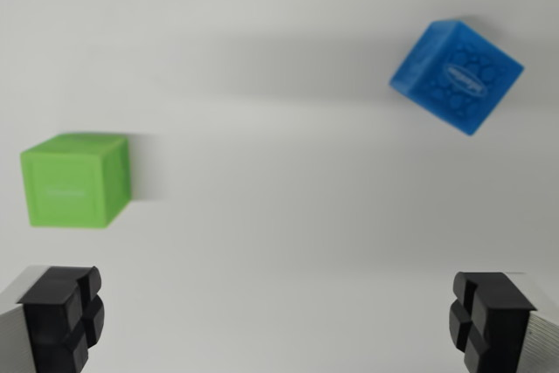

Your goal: Stack cube

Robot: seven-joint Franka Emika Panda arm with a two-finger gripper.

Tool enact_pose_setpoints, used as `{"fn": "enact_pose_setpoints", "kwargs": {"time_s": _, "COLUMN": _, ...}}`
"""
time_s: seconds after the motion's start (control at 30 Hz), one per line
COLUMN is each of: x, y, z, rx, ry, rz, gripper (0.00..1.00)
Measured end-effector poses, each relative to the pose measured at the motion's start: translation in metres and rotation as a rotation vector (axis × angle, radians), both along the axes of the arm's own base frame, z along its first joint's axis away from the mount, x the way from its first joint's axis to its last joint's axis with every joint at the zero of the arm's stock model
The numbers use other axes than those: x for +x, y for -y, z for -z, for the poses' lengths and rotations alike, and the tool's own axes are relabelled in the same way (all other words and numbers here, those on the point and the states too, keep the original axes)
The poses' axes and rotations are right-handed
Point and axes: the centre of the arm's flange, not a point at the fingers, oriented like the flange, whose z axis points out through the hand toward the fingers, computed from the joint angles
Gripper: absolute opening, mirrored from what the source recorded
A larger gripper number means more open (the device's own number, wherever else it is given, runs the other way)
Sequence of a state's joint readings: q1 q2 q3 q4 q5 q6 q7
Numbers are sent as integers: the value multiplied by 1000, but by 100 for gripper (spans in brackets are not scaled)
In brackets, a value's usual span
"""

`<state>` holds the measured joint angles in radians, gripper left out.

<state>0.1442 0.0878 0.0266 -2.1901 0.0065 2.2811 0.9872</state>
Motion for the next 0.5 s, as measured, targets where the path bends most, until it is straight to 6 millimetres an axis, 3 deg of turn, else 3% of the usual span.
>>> {"fn": "enact_pose_setpoints", "kwargs": {"time_s": 0.5, "x": -14, "y": -47, "z": 33, "rx": -2, "ry": -3, "rz": -4, "gripper": 100}}
